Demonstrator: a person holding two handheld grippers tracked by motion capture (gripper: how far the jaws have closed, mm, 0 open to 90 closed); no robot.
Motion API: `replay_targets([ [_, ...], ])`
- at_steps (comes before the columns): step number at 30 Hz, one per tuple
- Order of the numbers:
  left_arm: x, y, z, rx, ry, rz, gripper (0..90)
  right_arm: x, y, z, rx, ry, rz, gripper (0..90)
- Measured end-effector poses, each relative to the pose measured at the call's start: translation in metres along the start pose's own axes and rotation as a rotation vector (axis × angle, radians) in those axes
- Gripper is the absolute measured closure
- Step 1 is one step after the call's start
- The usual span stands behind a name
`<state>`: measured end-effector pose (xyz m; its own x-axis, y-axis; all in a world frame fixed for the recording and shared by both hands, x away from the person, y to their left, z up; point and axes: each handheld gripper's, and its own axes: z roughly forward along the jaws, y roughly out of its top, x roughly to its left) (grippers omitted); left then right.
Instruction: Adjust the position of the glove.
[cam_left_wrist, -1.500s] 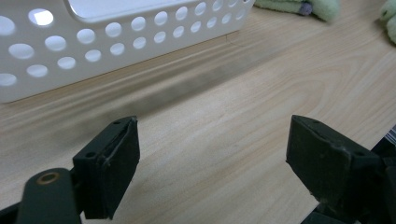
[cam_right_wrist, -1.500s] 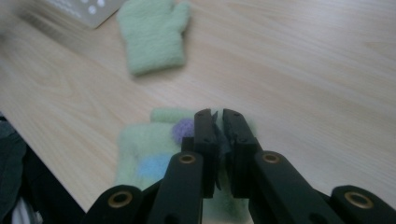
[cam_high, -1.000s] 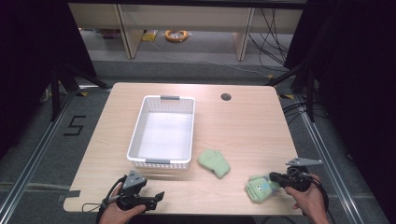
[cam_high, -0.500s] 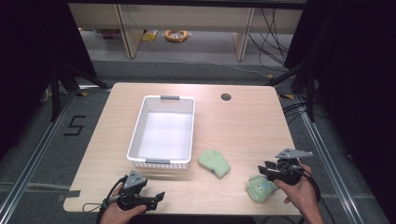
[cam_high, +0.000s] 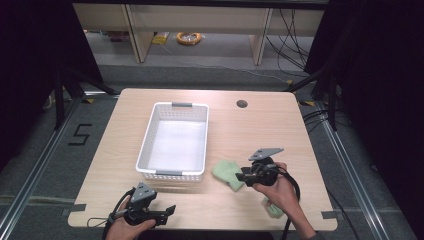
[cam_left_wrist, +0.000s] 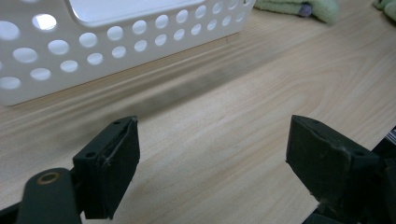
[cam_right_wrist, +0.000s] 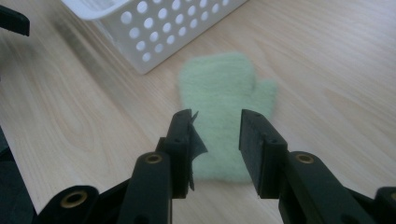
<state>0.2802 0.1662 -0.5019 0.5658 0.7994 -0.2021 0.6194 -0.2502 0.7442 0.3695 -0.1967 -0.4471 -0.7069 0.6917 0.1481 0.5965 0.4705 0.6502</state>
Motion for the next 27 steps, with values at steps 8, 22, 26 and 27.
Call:
replay_targets([
  [8, 0.0, 0.0, 0.0, 0.008, -0.001, 0.013, 17.0, 0.012, 0.009, 0.036, 0.073, -0.013, -0.062, 65.6],
  [22, 0.0, 0.0, -0.001, 0.012, 0.003, 0.014, 17.0, 0.011, 0.016, 0.069, 0.156, -0.057, -0.132, 81.5],
  [26, 0.0, 0.0, -0.002, 0.011, -0.001, 0.011, 17.0, 0.012, 0.015, 0.063, 0.134, -0.06, -0.184, 86.9],
  [27, 0.0, 0.0, -0.002, 0.009, 0.001, 0.008, 17.0, 0.012, 0.015, 0.059, 0.133, -0.048, -0.184, 87.1],
])
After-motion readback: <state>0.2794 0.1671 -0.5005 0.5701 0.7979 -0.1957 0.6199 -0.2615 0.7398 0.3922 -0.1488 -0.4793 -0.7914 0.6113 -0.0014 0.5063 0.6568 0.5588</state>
